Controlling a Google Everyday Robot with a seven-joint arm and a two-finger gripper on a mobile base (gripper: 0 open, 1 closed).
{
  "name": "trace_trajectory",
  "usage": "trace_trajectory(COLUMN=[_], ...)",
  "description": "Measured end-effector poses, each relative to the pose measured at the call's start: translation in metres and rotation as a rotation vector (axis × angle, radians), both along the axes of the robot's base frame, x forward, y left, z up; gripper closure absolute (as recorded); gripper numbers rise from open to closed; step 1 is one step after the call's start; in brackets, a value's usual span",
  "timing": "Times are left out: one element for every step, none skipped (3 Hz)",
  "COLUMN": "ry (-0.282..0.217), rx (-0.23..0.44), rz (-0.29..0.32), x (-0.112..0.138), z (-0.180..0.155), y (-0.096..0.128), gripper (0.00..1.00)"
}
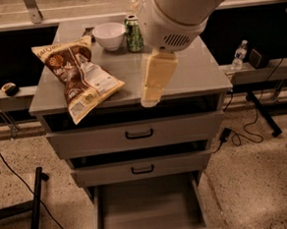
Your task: Place brown chip bag into bottom drawer
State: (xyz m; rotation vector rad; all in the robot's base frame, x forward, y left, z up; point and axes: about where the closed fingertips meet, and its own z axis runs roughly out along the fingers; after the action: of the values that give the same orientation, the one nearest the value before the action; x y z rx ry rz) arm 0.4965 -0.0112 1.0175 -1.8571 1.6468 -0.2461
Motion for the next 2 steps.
trace_trajectory(ry=[0.019, 0.015], rx=[0.014, 0.025], rz=[0.044, 0.09], x=[0.011, 0.053], z=[-0.033, -0.107], y=[0.008, 0.033], gripper=[0.0, 0.0])
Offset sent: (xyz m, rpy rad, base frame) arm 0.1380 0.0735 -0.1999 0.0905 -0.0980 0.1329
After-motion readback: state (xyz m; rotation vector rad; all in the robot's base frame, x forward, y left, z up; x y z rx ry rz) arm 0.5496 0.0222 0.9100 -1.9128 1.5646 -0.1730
